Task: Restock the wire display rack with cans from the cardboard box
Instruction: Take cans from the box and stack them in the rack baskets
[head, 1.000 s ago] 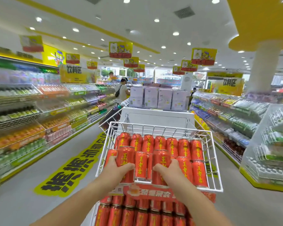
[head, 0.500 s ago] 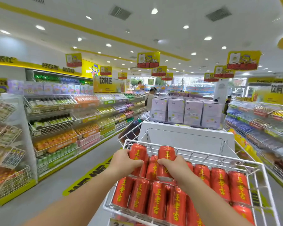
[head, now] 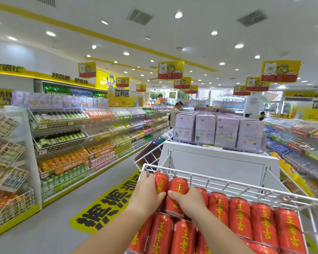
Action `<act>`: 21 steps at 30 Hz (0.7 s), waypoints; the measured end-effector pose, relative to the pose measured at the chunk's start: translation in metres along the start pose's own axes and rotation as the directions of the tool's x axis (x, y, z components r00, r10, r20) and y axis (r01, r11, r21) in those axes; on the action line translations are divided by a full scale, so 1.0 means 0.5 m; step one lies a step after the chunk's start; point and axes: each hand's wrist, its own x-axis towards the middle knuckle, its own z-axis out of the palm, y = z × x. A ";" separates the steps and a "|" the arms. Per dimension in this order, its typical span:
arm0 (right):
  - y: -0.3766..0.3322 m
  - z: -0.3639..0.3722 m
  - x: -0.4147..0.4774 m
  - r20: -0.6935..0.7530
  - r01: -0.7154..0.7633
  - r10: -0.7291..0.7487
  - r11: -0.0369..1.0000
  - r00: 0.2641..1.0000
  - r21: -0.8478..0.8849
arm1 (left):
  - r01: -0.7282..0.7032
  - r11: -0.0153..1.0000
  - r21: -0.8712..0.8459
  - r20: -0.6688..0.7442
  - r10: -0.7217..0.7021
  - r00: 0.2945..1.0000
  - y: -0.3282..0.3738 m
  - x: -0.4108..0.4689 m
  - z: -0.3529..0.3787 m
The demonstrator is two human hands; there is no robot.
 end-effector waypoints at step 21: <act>0.023 0.030 0.018 0.055 0.217 -0.210 0.954 0.976 -0.206 | -0.256 0.815 0.519 0.202 0.174 0.964 -0.089 0.029 -0.011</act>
